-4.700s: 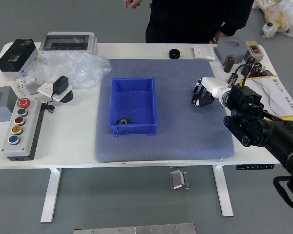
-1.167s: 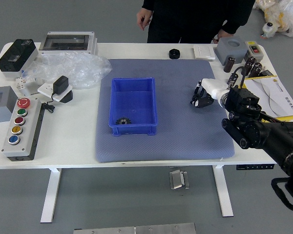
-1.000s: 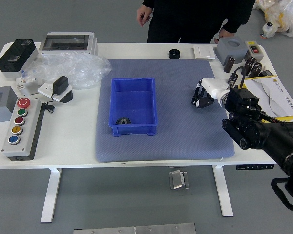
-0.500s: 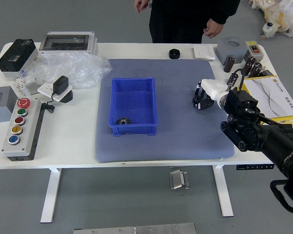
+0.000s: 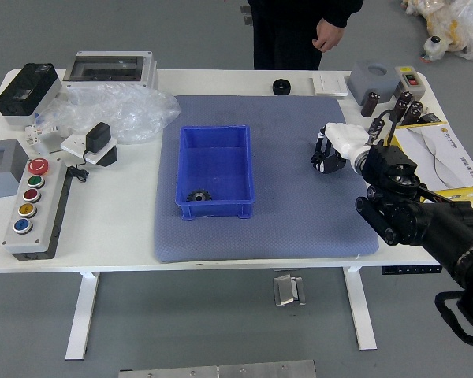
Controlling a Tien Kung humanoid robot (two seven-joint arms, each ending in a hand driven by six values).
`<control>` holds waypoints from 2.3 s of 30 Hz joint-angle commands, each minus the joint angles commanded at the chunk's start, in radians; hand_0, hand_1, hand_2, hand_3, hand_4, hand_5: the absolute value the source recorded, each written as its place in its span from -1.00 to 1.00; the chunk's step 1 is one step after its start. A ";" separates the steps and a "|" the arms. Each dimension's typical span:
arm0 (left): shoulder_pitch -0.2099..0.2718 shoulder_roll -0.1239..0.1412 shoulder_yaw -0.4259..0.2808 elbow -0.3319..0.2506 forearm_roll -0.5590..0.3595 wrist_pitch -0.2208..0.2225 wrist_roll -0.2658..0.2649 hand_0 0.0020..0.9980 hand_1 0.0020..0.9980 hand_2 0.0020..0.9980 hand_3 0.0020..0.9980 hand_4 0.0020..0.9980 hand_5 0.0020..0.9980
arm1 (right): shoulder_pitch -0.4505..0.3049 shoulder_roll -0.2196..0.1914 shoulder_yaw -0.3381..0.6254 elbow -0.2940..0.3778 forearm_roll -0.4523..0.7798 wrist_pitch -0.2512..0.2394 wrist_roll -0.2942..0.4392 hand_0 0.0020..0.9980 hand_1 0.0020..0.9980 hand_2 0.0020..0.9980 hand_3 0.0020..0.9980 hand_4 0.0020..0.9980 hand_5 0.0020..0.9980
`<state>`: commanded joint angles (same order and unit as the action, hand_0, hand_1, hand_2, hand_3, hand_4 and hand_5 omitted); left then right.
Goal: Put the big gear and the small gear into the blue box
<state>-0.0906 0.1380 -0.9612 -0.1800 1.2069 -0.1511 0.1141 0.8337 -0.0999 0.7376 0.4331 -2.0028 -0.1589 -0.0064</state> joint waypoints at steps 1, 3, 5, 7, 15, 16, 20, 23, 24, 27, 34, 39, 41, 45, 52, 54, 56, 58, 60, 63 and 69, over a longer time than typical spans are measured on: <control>0.000 0.000 0.000 0.000 0.000 0.000 0.000 0.70 0.64 0.60 0.65 0.36 -0.40 | 0.000 0.000 0.000 0.000 0.001 -0.001 0.000 -0.02 -0.33 -0.22 -0.27 0.41 -0.79; 0.000 0.000 0.000 0.000 0.000 0.000 0.000 0.70 0.64 0.60 0.65 0.36 -0.40 | 0.000 0.000 0.000 0.001 0.002 -0.002 0.000 -0.02 -0.34 -0.24 -0.30 0.40 -0.77; 0.000 0.000 0.000 0.000 0.000 0.000 0.000 0.70 0.64 0.60 0.65 0.36 -0.40 | 0.001 -0.002 0.000 0.003 0.002 -0.004 0.000 -0.02 -0.34 -0.24 -0.30 0.40 -0.77; 0.000 0.000 0.000 0.000 0.000 0.000 0.000 0.70 0.64 0.60 0.65 0.36 -0.40 | 0.001 -0.004 0.000 0.006 0.002 -0.004 -0.001 -0.03 -0.34 -0.24 -0.30 0.38 -0.79; 0.002 0.004 0.000 0.000 0.000 0.000 -0.001 0.70 0.64 0.60 0.65 0.36 -0.40 | 0.010 -0.046 0.015 0.067 -0.016 0.001 -0.013 -0.04 -0.33 -0.24 -0.30 0.35 -0.84; 0.002 0.005 0.000 0.000 0.000 0.000 0.000 0.70 0.64 0.60 0.65 0.36 -0.40 | 0.011 -0.054 0.020 0.082 -0.021 0.002 -0.016 -0.04 -0.33 -0.24 -0.30 0.35 -0.84; 0.003 0.008 -0.001 0.000 0.000 0.000 -0.001 0.70 0.64 0.60 0.65 0.36 -0.40 | 0.012 -0.081 0.043 0.143 -0.046 0.006 -0.026 -0.05 -0.33 -0.24 -0.31 0.33 -0.86; 0.003 0.009 -0.004 0.000 0.001 -0.001 -0.001 0.70 0.64 0.60 0.65 0.36 -0.40 | 0.009 -0.097 0.057 0.194 -0.063 0.008 -0.035 -0.05 -0.33 -0.24 -0.31 0.33 -0.86; 0.003 0.009 -0.005 0.000 0.002 -0.001 -0.001 0.70 0.64 0.60 0.65 0.36 -0.40 | 0.008 -0.101 0.061 0.210 -0.068 0.008 -0.038 -0.05 -0.33 -0.24 -0.31 0.33 -0.86; 0.004 0.011 -0.007 0.000 0.003 -0.001 -0.001 0.70 0.64 0.60 0.65 0.36 -0.40 | 0.003 -0.111 0.070 0.263 -0.085 0.008 -0.049 -0.05 -0.33 -0.24 -0.31 0.30 -0.89; 0.006 0.014 -0.009 0.000 0.004 -0.001 -0.001 0.70 0.64 0.60 0.65 0.36 -0.40 | -0.009 -0.119 0.068 0.398 -0.118 0.011 -0.075 -0.05 -0.33 -0.24 -0.30 0.30 -0.90; 0.006 0.014 -0.011 0.000 0.006 -0.002 0.000 0.70 0.64 0.60 0.65 0.36 -0.40 | -0.017 -0.110 0.050 0.499 -0.134 0.013 -0.093 -0.05 -0.33 -0.24 -0.31 0.30 -0.90; 0.005 0.014 -0.012 0.000 0.007 -0.002 0.000 0.70 0.64 0.60 0.65 0.36 -0.40 | -0.020 -0.103 0.040 0.539 -0.138 0.014 -0.100 -0.05 -0.33 -0.24 -0.31 0.30 -0.90; 0.005 0.014 -0.013 0.000 0.009 -0.003 0.001 0.70 0.64 0.60 0.65 0.36 -0.40 | -0.024 -0.081 0.018 0.615 -0.142 0.014 -0.110 -0.05 -0.33 -0.24 -0.31 0.30 -0.90; 0.001 0.011 -0.013 0.000 0.013 -0.004 0.002 0.70 0.64 0.60 0.65 0.36 -0.40 | -0.036 -0.021 -0.026 0.672 -0.130 0.005 -0.115 -0.06 -0.32 -0.24 -0.31 0.30 -0.90; 0.000 0.010 -0.013 0.000 0.014 -0.004 0.003 0.70 0.64 0.60 0.65 0.36 -0.40 | -0.044 -0.007 -0.038 0.675 -0.123 0.000 -0.113 -0.06 -0.32 -0.24 -0.31 0.30 -0.90; -0.002 0.008 -0.011 0.000 0.014 -0.004 0.003 0.70 0.64 0.60 0.65 0.36 -0.40 | -0.050 0.004 -0.049 0.676 -0.115 -0.004 -0.111 -0.04 -0.32 -0.22 -0.30 0.32 -0.91; -0.003 0.007 -0.011 0.000 0.014 -0.004 0.004 0.70 0.64 0.60 0.65 0.36 -0.40 | -0.056 0.010 -0.056 0.674 -0.106 -0.005 -0.107 -0.04 -0.32 -0.22 -0.30 0.32 -0.91; -0.003 0.006 -0.009 0.000 0.013 -0.004 0.004 0.70 0.64 0.60 0.65 0.36 -0.40 | -0.060 0.014 -0.061 0.670 -0.097 -0.004 -0.104 -0.04 -0.32 -0.22 -0.30 0.32 -0.91; -0.003 0.005 -0.008 0.000 0.013 -0.004 0.005 0.70 0.64 0.60 0.65 0.36 -0.40 | -0.065 0.019 -0.063 0.663 -0.082 -0.007 -0.097 -0.03 -0.31 -0.21 -0.28 0.36 -0.90; -0.010 0.001 -0.014 0.000 0.020 -0.006 0.003 0.70 0.64 0.60 0.65 0.36 -0.40 | -0.073 0.027 -0.066 0.645 -0.053 -0.019 -0.084 -0.03 -0.31 -0.21 -0.28 0.36 -0.90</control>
<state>-0.1007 0.1389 -0.9748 -0.1800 1.2274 -0.1572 0.1173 0.7605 -0.0730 0.6718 1.0784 -2.0560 -0.1779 -0.0906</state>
